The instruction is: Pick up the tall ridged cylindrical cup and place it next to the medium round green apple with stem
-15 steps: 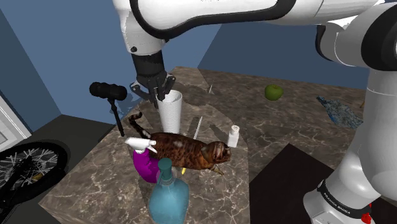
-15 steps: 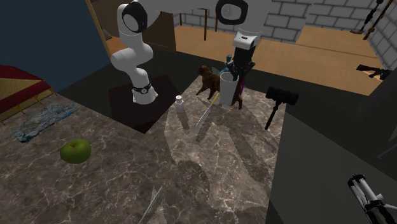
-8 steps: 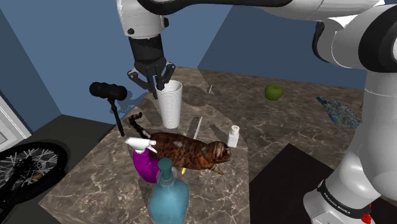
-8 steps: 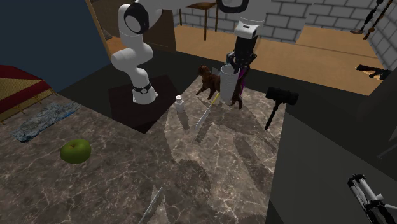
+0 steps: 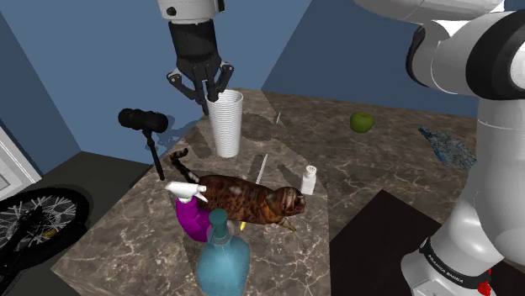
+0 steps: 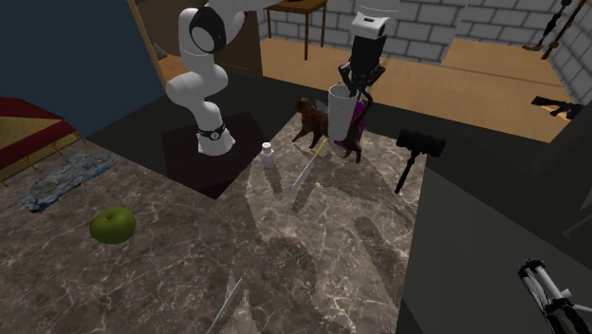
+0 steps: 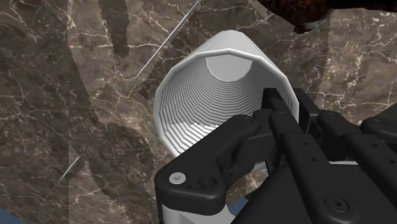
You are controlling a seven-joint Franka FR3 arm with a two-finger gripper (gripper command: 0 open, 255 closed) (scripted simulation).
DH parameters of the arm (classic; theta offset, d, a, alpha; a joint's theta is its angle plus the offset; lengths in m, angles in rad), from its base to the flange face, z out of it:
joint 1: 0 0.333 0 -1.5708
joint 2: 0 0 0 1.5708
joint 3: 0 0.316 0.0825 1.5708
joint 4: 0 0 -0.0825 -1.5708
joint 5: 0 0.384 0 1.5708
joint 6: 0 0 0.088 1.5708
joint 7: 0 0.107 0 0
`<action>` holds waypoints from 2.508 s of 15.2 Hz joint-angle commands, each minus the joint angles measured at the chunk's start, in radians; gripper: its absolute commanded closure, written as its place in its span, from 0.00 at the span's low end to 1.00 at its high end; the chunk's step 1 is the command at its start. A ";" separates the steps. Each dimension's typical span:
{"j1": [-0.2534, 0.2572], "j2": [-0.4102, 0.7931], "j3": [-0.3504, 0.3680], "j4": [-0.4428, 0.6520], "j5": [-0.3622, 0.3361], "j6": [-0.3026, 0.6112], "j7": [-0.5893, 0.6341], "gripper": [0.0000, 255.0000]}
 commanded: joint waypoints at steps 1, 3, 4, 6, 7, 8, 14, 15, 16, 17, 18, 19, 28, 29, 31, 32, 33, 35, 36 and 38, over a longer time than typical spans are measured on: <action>-0.050 -0.075 0.002 -0.100 0.030 0.031 -0.024 1.00; -0.110 -0.163 -0.002 -0.217 0.069 0.070 -0.065 1.00; -0.136 -0.204 -0.006 -0.268 0.087 0.086 -0.087 1.00; -0.181 -0.281 -0.020 -0.359 0.120 0.112 -0.135 1.00; -0.201 -0.317 -0.028 -0.400 0.135 0.122 -0.160 1.00; -0.219 -0.351 -0.038 -0.439 0.150 0.132 -0.185 1.00; -0.302 -0.529 -0.116 -0.624 0.212 0.165 -0.343 1.00; -0.313 -0.554 -0.130 -0.649 0.218 0.168 -0.369 1.00; -0.323 -0.578 -0.146 -0.673 0.223 0.170 -0.396 1.00; -0.333 -0.601 -0.161 -0.695 0.227 0.172 -0.422 1.00; -0.342 -0.622 -0.177 -0.715 0.230 0.173 -0.448 1.00; -0.351 -0.643 -0.193 -0.735 0.232 0.174 -0.473 1.00; -0.427 -0.776 -0.342 -0.852 0.215 0.172 -0.700 1.00; -0.435 -0.785 -0.359 -0.859 0.211 0.171 -0.725 1.00; -0.452 -0.801 -0.393 -0.870 0.200 0.169 -0.774 1.00; -0.460 -0.807 -0.410 -0.874 0.194 0.169 -0.799 1.00; -0.468 -0.812 -0.427 -0.877 0.189 0.168 -0.824 1.00; -0.485 -0.819 -0.462 -0.879 0.176 0.167 -0.873 1.00; -0.493 -0.821 -0.479 -0.878 0.170 0.167 -0.898 1.00; -0.510 -0.822 -0.514 -0.874 0.158 0.166 -0.947 1.00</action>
